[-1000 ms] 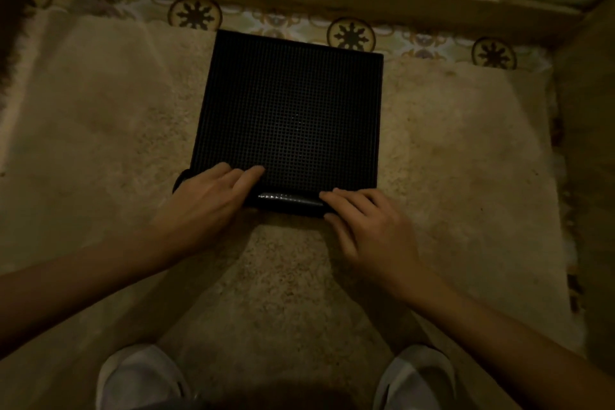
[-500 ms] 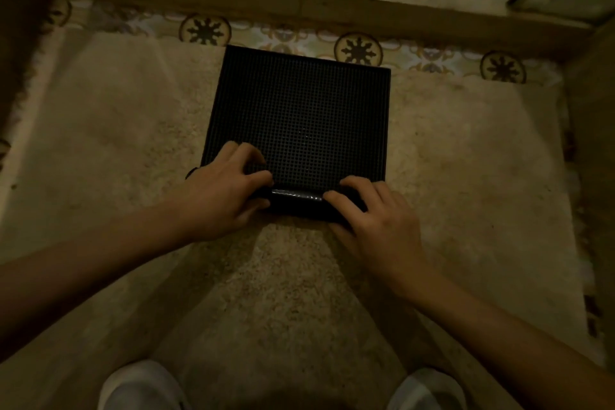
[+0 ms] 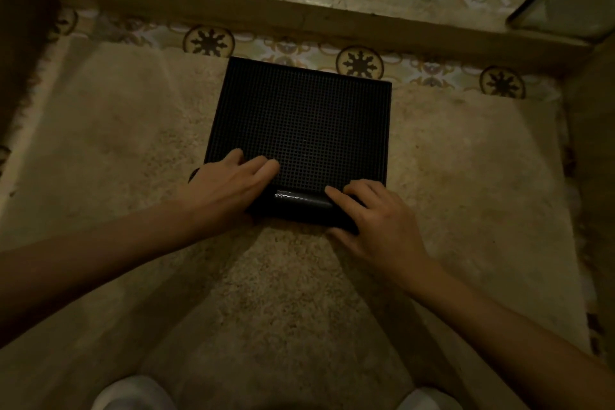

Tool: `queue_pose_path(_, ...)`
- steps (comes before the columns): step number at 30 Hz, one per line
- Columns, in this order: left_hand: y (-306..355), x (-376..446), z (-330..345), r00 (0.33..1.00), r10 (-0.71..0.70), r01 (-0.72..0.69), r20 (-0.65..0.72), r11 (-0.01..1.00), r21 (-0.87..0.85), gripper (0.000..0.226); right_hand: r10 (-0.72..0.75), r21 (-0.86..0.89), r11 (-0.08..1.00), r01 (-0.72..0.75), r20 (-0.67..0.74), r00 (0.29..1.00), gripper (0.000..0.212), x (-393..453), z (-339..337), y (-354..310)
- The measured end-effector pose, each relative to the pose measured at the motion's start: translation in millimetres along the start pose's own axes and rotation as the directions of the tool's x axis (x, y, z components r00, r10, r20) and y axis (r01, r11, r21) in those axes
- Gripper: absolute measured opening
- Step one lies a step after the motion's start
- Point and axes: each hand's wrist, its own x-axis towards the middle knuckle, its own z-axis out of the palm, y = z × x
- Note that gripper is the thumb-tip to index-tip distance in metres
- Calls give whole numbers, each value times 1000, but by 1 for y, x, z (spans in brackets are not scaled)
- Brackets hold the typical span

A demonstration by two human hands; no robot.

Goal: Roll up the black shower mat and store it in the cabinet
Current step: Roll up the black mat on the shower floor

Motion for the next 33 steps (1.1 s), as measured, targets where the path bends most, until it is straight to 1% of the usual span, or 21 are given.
queue_pose_path(3,-1,0,-1,1000,8,-8,-20,1000,4,55,11,97,995,-13,14,1000,57,0,-1,7)
queue_pose_path(6,-6,2,-6,998,68,-68,10,998,9,57,-7,185,983,-5,61,998,50,6,-5,15)
queue_pose_path(9,-8,5,-10,991,124,-124,42,992,1,54,-42,257,966,9,126,991,49,10,-11,26)
queue_pose_path(12,-5,2,-8,981,171,-161,96,982,-101,45,-57,294,956,-1,188,981,50,4,-16,30)
queue_pose_path(16,-6,-6,-2,970,205,-167,129,952,-256,38,-33,344,938,-38,199,979,44,-10,-14,23)
queue_pose_path(18,-5,-10,2,968,211,-166,134,944,-284,40,-42,326,945,-18,177,983,40,-16,-10,20)
queue_pose_path(20,-4,-12,7,973,198,-158,117,945,-285,44,-40,264,964,7,119,992,42,-22,-5,19)
queue_pose_path(23,-3,-16,14,987,149,-123,65,943,-309,50,32,183,983,-36,23,999,45,-28,0,18)
queue_pose_path(27,12,-36,29,997,63,-73,-41,936,-344,62,74,112,991,-71,-17,997,49,-36,9,12)
queue_pose_path(31,30,-52,38,996,15,-39,-91,963,-265,83,25,78,997,-21,-51,998,51,-39,15,14)
queue_pose_path(33,29,-51,39,993,-15,-16,-113,963,-268,86,-32,25,999,34,-98,995,53,-34,15,20)
